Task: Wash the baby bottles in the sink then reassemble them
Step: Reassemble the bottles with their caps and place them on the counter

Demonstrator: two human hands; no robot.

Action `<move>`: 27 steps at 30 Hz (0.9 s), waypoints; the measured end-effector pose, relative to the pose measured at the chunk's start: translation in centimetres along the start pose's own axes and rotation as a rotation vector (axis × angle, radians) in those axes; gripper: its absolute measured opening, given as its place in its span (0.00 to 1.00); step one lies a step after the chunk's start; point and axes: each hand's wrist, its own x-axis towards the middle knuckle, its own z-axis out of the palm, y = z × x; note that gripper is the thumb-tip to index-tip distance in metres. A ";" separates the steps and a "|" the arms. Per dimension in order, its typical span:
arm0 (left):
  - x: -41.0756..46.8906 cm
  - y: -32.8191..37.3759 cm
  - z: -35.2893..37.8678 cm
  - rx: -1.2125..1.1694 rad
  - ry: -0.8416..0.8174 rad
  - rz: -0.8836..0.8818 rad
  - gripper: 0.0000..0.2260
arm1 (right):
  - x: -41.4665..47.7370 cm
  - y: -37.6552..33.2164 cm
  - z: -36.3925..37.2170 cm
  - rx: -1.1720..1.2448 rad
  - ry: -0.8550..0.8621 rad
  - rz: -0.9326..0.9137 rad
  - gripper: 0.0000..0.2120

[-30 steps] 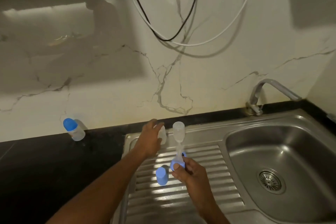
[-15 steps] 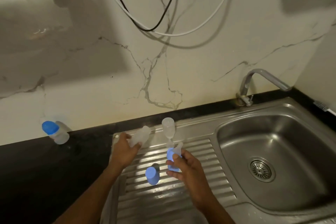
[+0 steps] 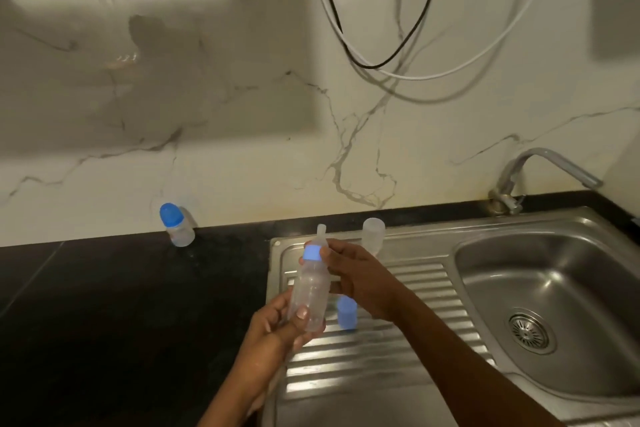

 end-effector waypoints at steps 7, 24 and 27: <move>-1.4 0.8 -1.0 -0.218 -0.156 -0.072 0.21 | -1.3 -2.0 1.1 -0.193 -0.111 -0.007 0.16; -2.0 -0.4 0.2 -0.044 -0.006 0.032 0.20 | -2.3 -1.1 2.3 -0.276 0.082 -0.097 0.23; -2.1 -0.6 0.4 -0.058 0.005 0.038 0.17 | -2.6 -0.9 1.8 -0.089 0.015 -0.061 0.24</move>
